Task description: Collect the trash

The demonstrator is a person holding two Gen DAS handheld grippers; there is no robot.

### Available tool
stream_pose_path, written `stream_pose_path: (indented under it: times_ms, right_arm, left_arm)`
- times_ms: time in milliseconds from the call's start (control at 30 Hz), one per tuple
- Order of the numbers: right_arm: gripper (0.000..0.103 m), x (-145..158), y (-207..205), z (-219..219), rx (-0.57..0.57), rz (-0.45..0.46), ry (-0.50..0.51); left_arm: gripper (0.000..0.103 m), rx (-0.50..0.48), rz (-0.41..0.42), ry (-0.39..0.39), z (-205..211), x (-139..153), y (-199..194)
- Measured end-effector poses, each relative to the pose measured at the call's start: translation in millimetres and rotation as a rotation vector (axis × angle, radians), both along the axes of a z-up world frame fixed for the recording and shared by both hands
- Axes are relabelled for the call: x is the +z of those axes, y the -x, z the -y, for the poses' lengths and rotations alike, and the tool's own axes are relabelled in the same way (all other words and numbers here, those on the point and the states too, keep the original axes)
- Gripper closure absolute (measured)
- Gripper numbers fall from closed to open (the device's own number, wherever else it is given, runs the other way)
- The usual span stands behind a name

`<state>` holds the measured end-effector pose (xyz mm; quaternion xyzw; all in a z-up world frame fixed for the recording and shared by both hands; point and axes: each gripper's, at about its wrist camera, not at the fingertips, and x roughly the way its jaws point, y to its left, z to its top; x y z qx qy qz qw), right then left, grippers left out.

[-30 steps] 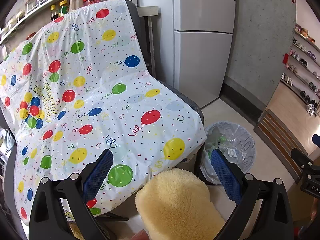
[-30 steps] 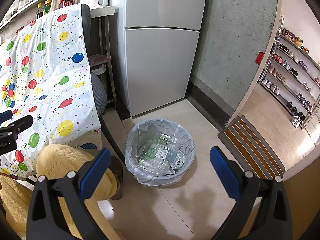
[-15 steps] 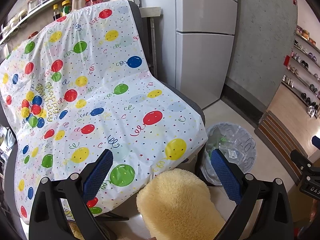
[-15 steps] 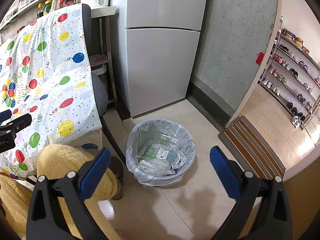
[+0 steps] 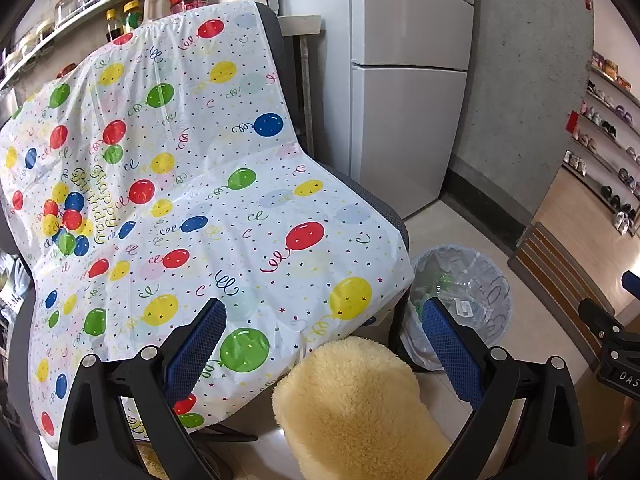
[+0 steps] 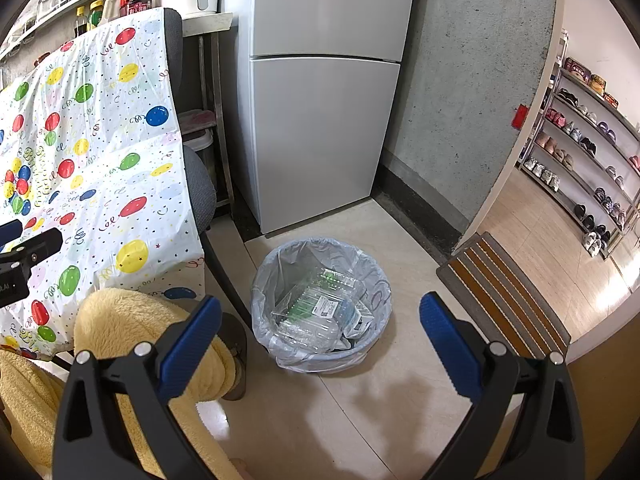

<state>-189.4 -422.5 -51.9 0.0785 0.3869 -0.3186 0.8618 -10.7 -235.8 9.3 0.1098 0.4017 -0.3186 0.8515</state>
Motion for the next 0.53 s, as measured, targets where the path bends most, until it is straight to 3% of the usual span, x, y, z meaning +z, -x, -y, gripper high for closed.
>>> stream_pose_path:
  times_ms: [367, 533]
  right_arm:
    - [0.006, -1, -13, -3, 0.015, 0.029, -0.036]
    - [0.006, 5, -75, -25, 0.164, 0.048, -0.053]
  left_arm:
    - [0.006, -0.013, 0.002, 0.022, -2, -1, -1]
    - [0.006, 0.069, -0.049, 0.007, -28, -18, -26]
